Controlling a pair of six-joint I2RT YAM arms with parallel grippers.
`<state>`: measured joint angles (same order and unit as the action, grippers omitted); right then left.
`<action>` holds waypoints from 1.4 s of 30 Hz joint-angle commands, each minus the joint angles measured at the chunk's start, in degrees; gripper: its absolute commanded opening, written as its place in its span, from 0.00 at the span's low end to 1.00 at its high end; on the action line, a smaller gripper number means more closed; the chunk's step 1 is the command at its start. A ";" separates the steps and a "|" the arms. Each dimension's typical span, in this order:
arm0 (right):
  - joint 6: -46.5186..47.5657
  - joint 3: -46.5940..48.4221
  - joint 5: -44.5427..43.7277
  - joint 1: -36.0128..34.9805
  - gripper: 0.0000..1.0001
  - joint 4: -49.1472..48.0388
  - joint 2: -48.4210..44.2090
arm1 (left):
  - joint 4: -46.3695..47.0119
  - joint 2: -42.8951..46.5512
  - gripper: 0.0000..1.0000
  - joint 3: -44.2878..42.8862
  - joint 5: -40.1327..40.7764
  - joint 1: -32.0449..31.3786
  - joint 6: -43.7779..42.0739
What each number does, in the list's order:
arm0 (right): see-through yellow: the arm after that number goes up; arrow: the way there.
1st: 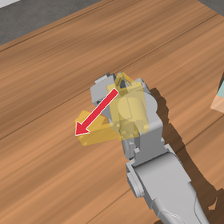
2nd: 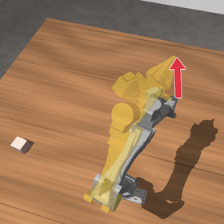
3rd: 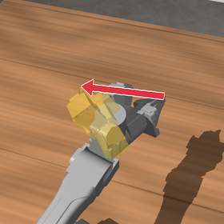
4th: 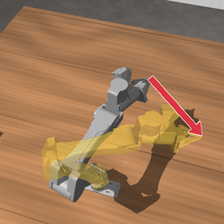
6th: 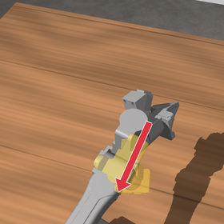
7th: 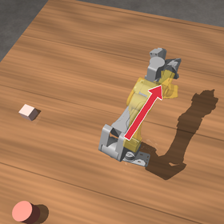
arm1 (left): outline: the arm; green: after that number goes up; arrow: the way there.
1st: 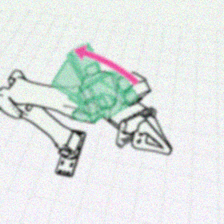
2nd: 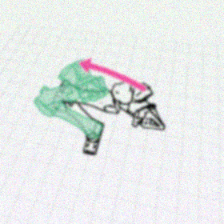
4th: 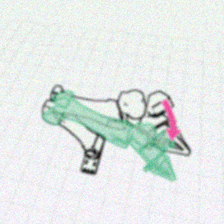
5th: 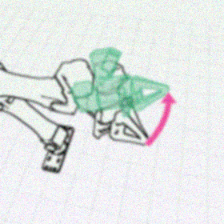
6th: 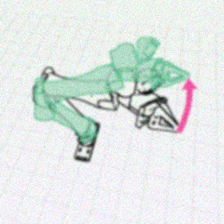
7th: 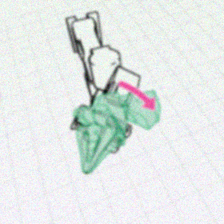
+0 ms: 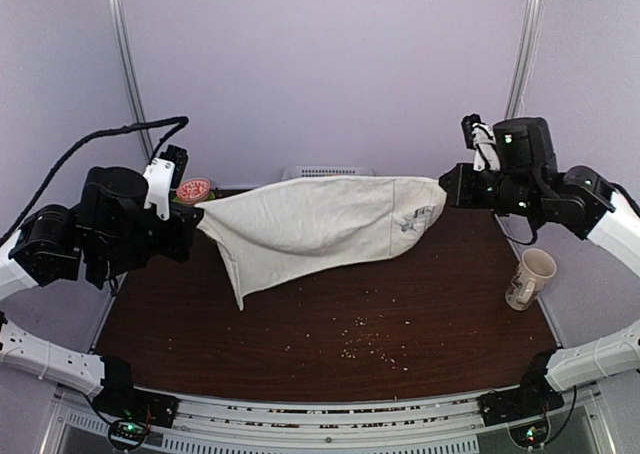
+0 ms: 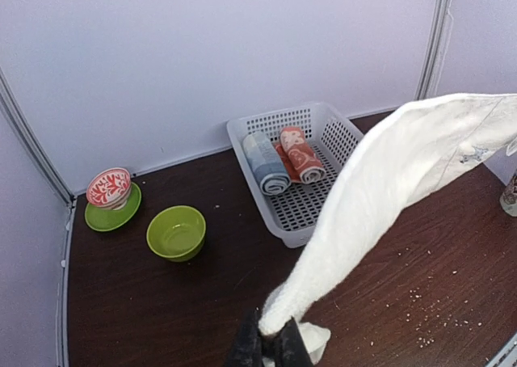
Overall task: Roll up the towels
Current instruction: Flatten out the towel at the center of the board.
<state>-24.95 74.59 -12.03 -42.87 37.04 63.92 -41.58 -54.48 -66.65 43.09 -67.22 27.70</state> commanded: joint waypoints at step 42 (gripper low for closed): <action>-5.09 -30.46 9.49 8.92 0.00 -14.28 -10.24 | 21.04 -5.95 0.00 19.60 -31.67 13.67 -3.73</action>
<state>-27.59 45.23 -2.59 -36.84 32.53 50.85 -30.63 -57.93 -46.37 10.79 -58.59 26.04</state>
